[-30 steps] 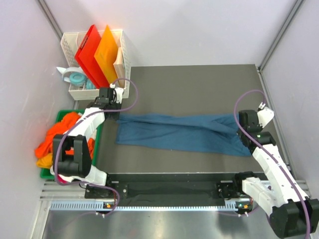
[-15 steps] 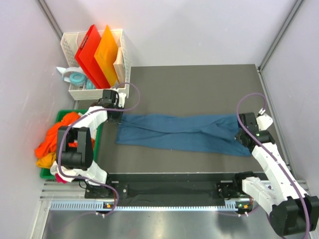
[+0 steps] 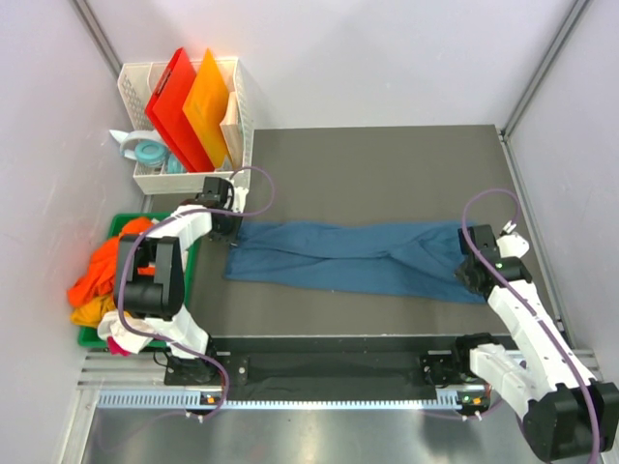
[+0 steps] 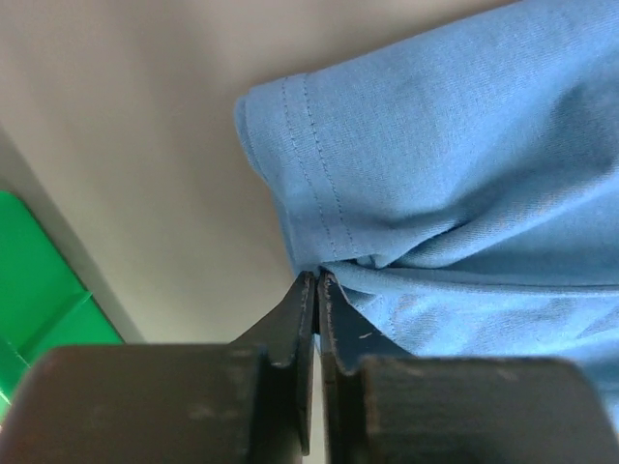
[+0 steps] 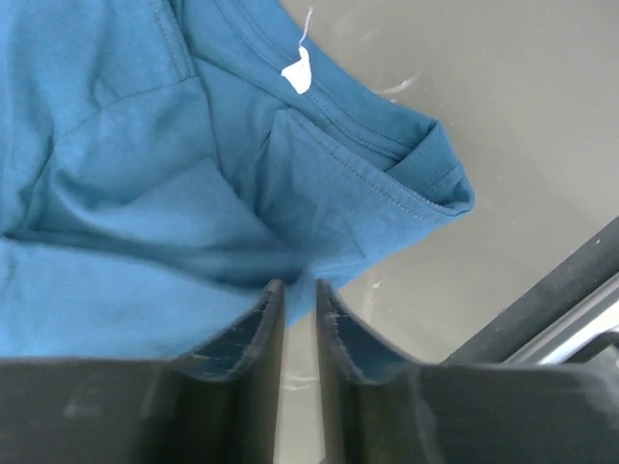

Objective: Fold and stack the t-shirts
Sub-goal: Fold the other side of the tshirt into a rectangle

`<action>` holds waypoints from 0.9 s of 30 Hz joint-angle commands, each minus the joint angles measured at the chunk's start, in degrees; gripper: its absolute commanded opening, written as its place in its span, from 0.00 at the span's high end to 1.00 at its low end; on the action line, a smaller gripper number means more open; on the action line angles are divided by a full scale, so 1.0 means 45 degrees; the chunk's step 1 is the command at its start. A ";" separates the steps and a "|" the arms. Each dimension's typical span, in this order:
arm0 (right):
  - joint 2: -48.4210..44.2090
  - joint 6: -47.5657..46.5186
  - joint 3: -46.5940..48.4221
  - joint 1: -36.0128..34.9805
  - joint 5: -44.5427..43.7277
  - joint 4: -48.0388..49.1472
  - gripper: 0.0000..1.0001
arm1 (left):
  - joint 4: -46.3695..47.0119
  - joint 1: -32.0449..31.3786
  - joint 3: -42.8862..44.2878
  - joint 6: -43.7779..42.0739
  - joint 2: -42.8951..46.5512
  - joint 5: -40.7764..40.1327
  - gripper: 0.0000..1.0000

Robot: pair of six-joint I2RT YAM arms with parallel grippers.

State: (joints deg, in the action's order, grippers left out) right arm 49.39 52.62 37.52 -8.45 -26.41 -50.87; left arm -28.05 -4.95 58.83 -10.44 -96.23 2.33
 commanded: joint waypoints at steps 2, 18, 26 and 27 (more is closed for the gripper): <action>-0.0759 -0.0734 0.0608 0.0061 0.0341 0.0872 0.58 | 0.0101 0.0065 0.0501 -0.0103 0.0483 0.0244 0.68; 0.5213 -0.4017 0.2054 -0.0036 0.4874 0.5598 0.72 | -0.0211 -0.0169 0.2533 0.1635 -0.0315 0.1788 0.64; 0.5998 -0.4115 0.1995 -0.0056 0.4542 0.6597 0.77 | -0.0465 -0.0189 0.2240 0.1343 -0.0979 0.1846 0.65; 0.6075 -0.4115 0.1937 -0.0056 0.4619 0.6733 0.78 | -0.0523 -0.0189 0.2220 0.1362 -0.1019 0.1827 0.66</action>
State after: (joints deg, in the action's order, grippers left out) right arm 75.42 35.42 44.05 -8.49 -6.39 -25.43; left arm -29.26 -5.67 68.88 -4.40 -100.36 9.47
